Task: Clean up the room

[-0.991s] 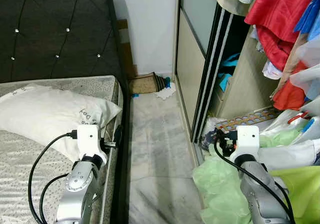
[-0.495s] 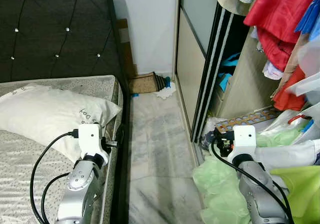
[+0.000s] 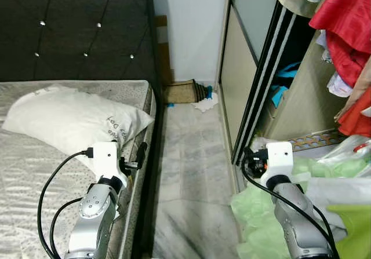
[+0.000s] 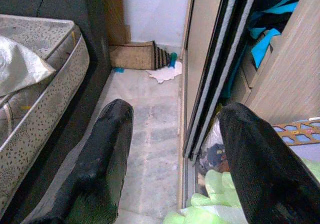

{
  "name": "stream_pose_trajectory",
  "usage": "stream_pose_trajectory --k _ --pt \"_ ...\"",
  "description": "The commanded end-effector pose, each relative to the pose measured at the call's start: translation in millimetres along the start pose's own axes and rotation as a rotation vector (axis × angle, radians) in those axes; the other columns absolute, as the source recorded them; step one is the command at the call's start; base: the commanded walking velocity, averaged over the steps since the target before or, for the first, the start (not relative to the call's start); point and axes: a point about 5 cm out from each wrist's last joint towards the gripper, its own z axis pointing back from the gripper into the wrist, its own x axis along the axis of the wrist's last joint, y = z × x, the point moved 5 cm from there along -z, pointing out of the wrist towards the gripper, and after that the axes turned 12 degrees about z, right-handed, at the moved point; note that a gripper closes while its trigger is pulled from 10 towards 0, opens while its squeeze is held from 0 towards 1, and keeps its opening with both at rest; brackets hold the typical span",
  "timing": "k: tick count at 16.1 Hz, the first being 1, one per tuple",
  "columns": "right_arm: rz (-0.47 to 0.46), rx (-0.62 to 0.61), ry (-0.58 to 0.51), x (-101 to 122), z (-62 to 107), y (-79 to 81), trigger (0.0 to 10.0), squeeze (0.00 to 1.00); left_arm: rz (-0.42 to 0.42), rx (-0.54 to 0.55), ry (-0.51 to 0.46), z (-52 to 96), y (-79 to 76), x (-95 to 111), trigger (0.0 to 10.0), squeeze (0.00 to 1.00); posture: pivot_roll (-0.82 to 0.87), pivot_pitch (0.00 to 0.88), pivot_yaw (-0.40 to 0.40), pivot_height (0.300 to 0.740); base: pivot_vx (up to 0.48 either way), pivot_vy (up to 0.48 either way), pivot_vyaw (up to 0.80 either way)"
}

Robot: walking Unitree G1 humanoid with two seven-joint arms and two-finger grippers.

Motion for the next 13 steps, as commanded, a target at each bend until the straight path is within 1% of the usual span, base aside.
stream_pose_trajectory --k 1,6,13 --pt "-0.001 0.001 0.007 -2.1 -0.7 0.5 10.0 0.00 -0.002 0.001 -0.012 -0.6 1.3 2.8 10.0 0.00 -0.19 0.000 0.044 0.740 0.244 0.000 0.00" --pt "-0.017 0.009 0.008 -2.5 -1.5 1.8 10.0 0.00 -0.002 -0.003 -0.015 -0.9 0.6 2.6 10.0 0.00 -0.19 0.000 0.045 0.740 0.276 0.000 0.00" --pt "0.000 0.031 -0.004 -1.0 0.9 6.0 10.0 0.00 0.002 -0.008 -0.015 0.4 -2.2 1.5 10.0 0.00 -0.19 0.000 0.047 0.740 0.397 0.000 0.00"
